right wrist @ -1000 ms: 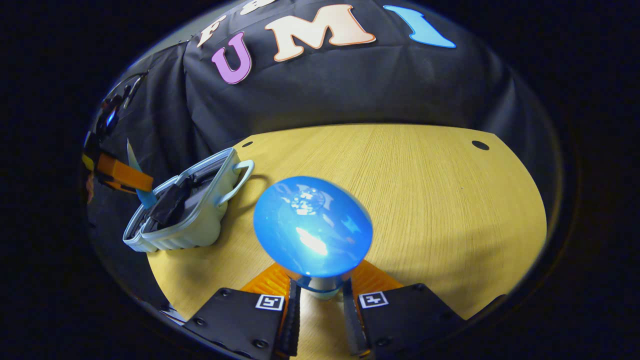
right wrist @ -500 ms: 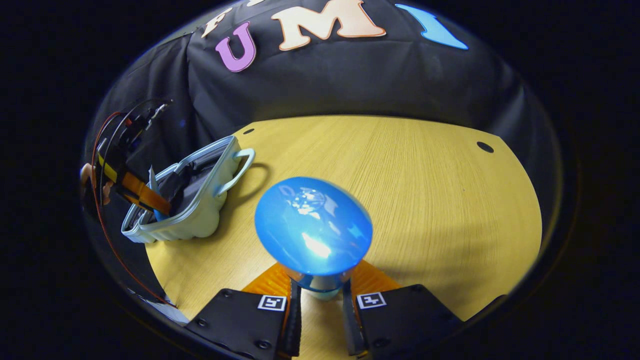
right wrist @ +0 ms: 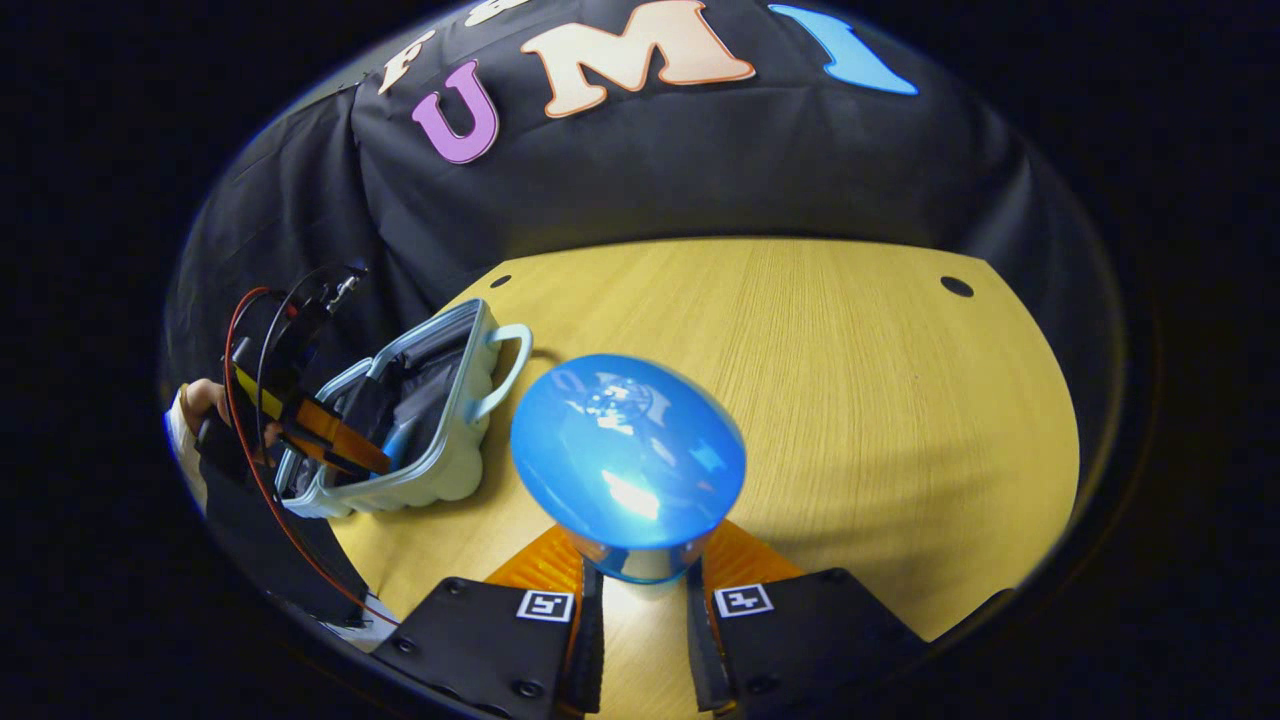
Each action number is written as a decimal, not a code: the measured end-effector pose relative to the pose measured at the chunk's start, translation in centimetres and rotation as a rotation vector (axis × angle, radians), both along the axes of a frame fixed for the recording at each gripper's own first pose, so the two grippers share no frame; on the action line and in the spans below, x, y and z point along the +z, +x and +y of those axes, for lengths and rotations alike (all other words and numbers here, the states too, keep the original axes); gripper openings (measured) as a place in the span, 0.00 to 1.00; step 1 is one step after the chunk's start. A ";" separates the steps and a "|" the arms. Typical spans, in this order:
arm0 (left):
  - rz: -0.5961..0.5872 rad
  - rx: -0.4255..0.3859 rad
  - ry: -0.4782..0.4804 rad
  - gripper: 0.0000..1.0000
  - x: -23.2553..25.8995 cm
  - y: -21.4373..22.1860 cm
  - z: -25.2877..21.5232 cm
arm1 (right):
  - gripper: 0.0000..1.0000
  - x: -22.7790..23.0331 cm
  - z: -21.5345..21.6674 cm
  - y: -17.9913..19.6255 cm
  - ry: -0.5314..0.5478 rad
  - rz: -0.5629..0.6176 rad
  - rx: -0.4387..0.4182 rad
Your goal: First open the suitcase, pack the skin care products into it, and then close the suitcase.
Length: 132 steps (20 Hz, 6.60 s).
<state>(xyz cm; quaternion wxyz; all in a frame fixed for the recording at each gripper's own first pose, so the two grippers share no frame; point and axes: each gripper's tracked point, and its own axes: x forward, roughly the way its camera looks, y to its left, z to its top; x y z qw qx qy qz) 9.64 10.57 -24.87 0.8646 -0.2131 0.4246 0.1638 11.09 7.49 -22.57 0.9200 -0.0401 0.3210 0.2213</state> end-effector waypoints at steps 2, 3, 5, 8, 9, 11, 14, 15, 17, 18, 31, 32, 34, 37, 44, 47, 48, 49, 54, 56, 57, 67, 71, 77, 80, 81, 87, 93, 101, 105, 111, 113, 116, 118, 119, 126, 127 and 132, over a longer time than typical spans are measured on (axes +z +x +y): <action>-0.018 -0.019 -0.019 0.85 0.8 -0.6 -0.2 | 0.34 1.4 2.1 -0.6 -0.004 -0.011 0.006; -0.031 -0.031 -0.019 0.87 1.2 -0.9 -0.1 | 0.36 2.1 3.6 -1.0 0.013 -0.007 0.013; -0.066 -0.056 -0.029 0.88 2.5 -2.1 0.1 | 0.37 3.4 7.0 -1.5 0.037 -0.002 0.034; -0.125 -0.090 -0.037 0.93 4.9 -5.0 1.3 | 0.33 3.9 12.5 -1.7 -0.005 -0.013 0.096; -0.137 -0.092 -0.027 0.93 5.2 -6.0 2.1 | 0.37 3.8 14.2 -1.9 -0.011 -0.008 0.115; -0.166 -0.069 -0.006 1.00 6.2 -8.1 4.5 | 0.37 3.3 17.6 -2.4 -0.030 0.005 0.146; -0.200 -0.027 -0.019 0.95 6.5 -11.1 7.5 | 0.37 1.3 21.9 -3.0 -0.096 0.027 0.204; -0.212 -0.005 -0.021 0.95 6.5 -11.8 8.6 | 0.34 0.6 23.0 -3.1 -0.116 0.038 0.219; -0.232 0.043 -0.028 0.95 6.5 -13.7 10.6 | 0.34 -0.9 24.1 -3.3 -0.161 0.062 0.237; -0.243 0.062 -0.036 0.95 6.5 -14.5 11.5 | 0.37 -1.9 24.8 -3.6 -0.187 0.074 0.243; -0.290 0.455 -0.110 0.95 4.0 -24.8 26.3 | 0.36 -8.6 26.1 -4.4 -0.364 0.176 0.215; -0.282 0.469 -0.114 0.95 3.4 -25.0 27.1 | 0.34 -8.9 26.0 -4.5 -0.372 0.184 0.219; -0.256 0.479 -0.107 0.95 2.0 -24.9 28.3 | 0.34 -9.5 26.0 -4.6 -0.384 0.197 0.222; -0.232 0.480 -0.097 0.94 1.4 -24.9 30.6 | 0.41 -9.5 26.2 -4.3 -0.382 0.194 0.216; -0.187 0.484 -0.164 0.91 -0.9 -23.6 32.6 | 0.80 -5.4 26.9 -3.2 -0.295 0.112 0.191; -0.189 0.480 -0.202 0.89 -1.7 -22.7 32.7 | 0.92 -3.2 26.7 -3.2 -0.239 0.082 0.161; -0.192 0.475 -0.212 0.87 -1.8 -22.4 32.9 | 0.97 -2.6 26.3 -3.1 -0.234 0.069 0.148; -0.192 0.479 -0.223 0.87 -2.2 -22.2 33.1 | 0.97 -1.9 25.7 -3.1 -0.232 0.056 0.133; -0.220 0.457 -0.306 0.65 -2.9 -20.6 32.9 | 0.94 0.6 22.4 -3.1 -0.248 0.013 0.064; -0.242 0.435 -0.341 0.46 -2.7 -19.6 32.0 | 0.94 0.8 21.5 -3.1 -0.253 0.008 0.037; -0.244 0.429 -0.349 0.37 -2.8 -19.6 31.9 | 0.94 0.5 21.3 -3.3 -0.248 0.012 0.026; -0.297 0.418 -0.392 0.10 -2.0 -19.4 31.4 | 0.94 -0.2 22.3 -5.3 -0.223 0.022 0.043; -0.361 0.385 -0.398 0.04 0.0 -19.8 30.4 | 0.94 -0.5 22.4 -5.8 -0.202 0.044 0.046; -0.476 0.371 -0.348 0.03 7.8 -21.1 28.4 | 0.97 0.0 21.5 -5.9 -0.177 0.047 0.055; -0.542 0.347 -0.318 0.03 11.7 -21.7 26.9 | 0.98 0.5 20.6 -5.8 -0.153 0.046 0.049; -0.552 0.334 -0.303 0.03 12.8 -21.9 26.1 | 0.98 0.5 20.3 -6.0 -0.144 0.048 0.050; -0.616 0.220 -0.209 0.03 20.0 -20.3 20.3 | 0.94 1.5 17.2 -6.2 -0.125 0.037 0.035; -0.659 0.034 -0.124 0.03 26.0 -16.6 13.1 | 0.94 2.3 13.4 -6.6 -0.131 0.013 -0.004; -0.651 -0.293 -0.171 0.03 28.6 -8.6 1.9 | 0.98 3.4 8.8 -8.5 -0.145 -0.008 -0.050; -0.586 -0.383 -0.235 0.04 27.6 -4.1 -2.0 | 0.98 4.0 7.1 -9.3 -0.116 -0.008 -0.089; -0.418 -0.435 -0.251 0.04 24.2 2.3 -5.6 | 0.94 4.5 4.6 -10.2 -0.079 -0.003 -0.160; -0.354 -0.439 -0.254 0.05 22.4 4.1 -6.6 | 0.94 4.8 3.7 -10.3 -0.065 -0.006 -0.187; -0.267 -0.426 -0.234 0.05 19.5 6.8 -7.6 | 0.94 5.2 2.2 -10.8 -0.052 -0.009 -0.223; -0.212 -0.411 -0.207 0.05 17.9 7.9 -7.9 | 0.98 5.3 1.2 -11.0 -0.054 -0.005 -0.237; -0.187 -0.398 -0.197 0.05 17.3 8.2 -7.8 | 0.98 5.1 0.4 -11.1 -0.059 0.000 -0.244; -0.081 -0.309 -0.121 0.12 13.9 10.3 -7.8 | 0.98 5.6 -3.8 -10.3 -0.014 -0.019 -0.295; -0.074 -0.300 -0.096 0.12 13.7 10.1 -7.4 | 0.98 5.6 -4.2 -10.2 0.002 -0.017 -0.300; -0.078 -0.320 0.022 0.48 13.7 9.5 -8.3 | 0.98 6.2 -6.2 -9.6 0.050 -0.025 -0.308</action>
